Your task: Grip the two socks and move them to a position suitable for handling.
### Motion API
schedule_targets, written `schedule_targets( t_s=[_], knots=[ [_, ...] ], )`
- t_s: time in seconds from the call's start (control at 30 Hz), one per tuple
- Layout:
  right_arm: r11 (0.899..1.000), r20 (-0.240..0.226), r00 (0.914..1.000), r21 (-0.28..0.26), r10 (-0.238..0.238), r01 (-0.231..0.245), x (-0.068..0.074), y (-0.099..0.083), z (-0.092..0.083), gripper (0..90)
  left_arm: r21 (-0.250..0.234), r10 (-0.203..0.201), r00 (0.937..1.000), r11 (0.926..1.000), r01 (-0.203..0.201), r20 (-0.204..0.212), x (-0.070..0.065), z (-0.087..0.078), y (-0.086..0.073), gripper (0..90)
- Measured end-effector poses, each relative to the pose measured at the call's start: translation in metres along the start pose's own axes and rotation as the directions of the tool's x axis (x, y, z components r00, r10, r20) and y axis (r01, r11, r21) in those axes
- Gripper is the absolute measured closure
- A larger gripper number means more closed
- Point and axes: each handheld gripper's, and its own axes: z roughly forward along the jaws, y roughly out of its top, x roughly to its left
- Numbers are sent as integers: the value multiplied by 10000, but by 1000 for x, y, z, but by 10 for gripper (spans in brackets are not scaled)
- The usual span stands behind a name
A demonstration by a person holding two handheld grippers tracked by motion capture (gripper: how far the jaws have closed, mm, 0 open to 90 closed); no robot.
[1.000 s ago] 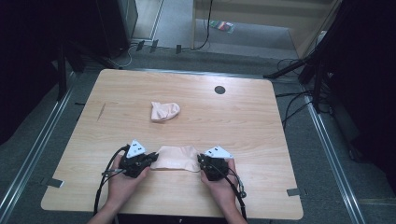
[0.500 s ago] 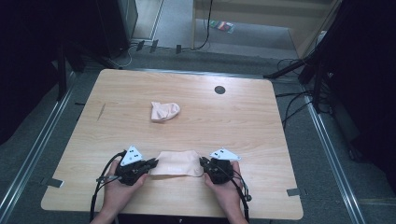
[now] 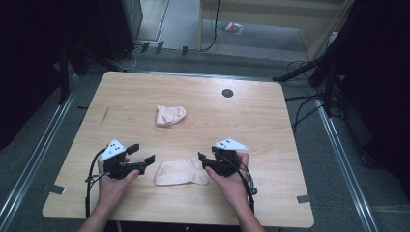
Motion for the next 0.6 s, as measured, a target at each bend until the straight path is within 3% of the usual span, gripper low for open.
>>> schedule_targets(
  t_s=[0.1, 0.2, 0.37, 0.5, 0.57, 0.6],
  knots=[
    [9999, -41, 10000, -93, -63, 63, 2, 11, 4, 438, -44, -142, 9986, 9999, 140, -506, 10, 2, 1, 138],
    [10000, 7, 10000, -71, -44, 44, 4, 31, 20, 468, 92, -187, 9969, 9998, 195, -766, 18, 5, 0, 101],
    [10000, -104, 9999, -31, 23, -24, 9, 49, 41, 493, 326, -186, 9961, 9992, 215, -863, 19, 9, -2, 93],
    [9998, 3, 9999, 138, -155, 155, 11, 68, 66, 535, 725, -518, 9873, 9954, 633, -1505, 22, 15, -4, 71],
    [9997, -281, 9995, 203, 119, -114, 9, 76, 76, 544, 729, -482, 9862, 9955, 604, -1585, 21, 16, -4, 70],
    [9997, -235, 9997, 237, 19, -13, 11, 83, 85, 544, 786, -350, 9870, 9958, 478, -1567, 21, 16, -4, 56]
  ],
)
